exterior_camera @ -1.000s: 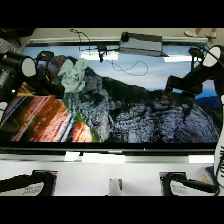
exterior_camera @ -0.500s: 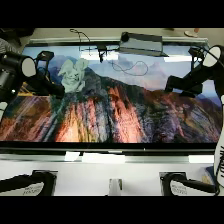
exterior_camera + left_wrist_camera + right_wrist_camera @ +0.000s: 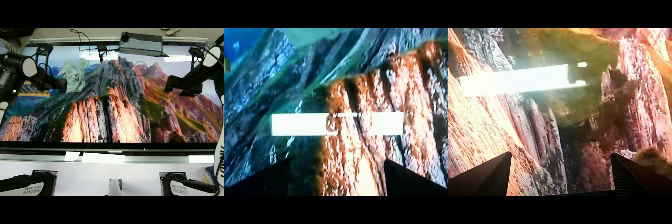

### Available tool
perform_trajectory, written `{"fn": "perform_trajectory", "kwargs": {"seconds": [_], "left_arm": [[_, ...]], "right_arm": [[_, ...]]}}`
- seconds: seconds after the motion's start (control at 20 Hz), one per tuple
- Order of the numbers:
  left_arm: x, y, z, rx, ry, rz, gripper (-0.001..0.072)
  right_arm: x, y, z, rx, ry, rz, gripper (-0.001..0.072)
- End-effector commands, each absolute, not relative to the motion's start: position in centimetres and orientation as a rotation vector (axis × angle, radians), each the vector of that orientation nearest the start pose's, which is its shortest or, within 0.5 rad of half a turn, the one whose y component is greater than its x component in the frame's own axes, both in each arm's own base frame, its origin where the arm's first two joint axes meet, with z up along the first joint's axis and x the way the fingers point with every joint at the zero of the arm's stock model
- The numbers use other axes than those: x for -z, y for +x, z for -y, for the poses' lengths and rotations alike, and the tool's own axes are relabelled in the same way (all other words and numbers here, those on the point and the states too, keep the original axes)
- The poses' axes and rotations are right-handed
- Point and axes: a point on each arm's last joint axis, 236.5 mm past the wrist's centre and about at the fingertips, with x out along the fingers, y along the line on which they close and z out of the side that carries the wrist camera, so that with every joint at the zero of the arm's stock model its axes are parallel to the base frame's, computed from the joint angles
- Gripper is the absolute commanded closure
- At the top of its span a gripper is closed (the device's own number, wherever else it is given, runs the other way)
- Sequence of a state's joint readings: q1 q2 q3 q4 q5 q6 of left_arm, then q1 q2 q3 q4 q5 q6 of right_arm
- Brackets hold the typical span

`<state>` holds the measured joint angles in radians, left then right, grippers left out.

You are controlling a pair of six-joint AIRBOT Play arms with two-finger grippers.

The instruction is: Fold the shirts.

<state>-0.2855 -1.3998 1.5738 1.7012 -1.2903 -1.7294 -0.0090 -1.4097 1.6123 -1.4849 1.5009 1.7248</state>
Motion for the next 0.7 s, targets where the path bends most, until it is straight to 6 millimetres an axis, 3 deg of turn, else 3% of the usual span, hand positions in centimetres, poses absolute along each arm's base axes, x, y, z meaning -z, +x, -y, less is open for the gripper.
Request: {"fn": "perform_trajectory", "kwargs": {"seconds": [0.0,0.15,0.25,0.45,0.65], "left_arm": [[-10.9,49.3,10.1,0.07,0.041,-0.92,-0.0013],[-5.2,52.1,6.6,-0.014,-0.02,-1.076,-0.0013],[-1.4,53.6,5.7,-0.03,-0.02,-1.149,-0.0013],[4.7,55.8,6.6,-0.021,-0.014,-1.174,-0.0013],[8.4,56.8,7.5,-0.02,-0.029,-1.179,-0.0013]], "right_arm": [[-9.8,41.8,-1.8,0.034,0.203,-1.258,0.0045],[-10.1,42.6,-2.1,0.02,0.218,-1.221,0.0045],[-10.3,43.0,-2.9,-0.005,0.242,-1.205,0.0045],[-10.5,43.0,-4.2,-0.05,0.283,-1.208,0.0045],[-10.8,42.9,-5.6,-0.112,0.308,-1.208,0.0045]]}}
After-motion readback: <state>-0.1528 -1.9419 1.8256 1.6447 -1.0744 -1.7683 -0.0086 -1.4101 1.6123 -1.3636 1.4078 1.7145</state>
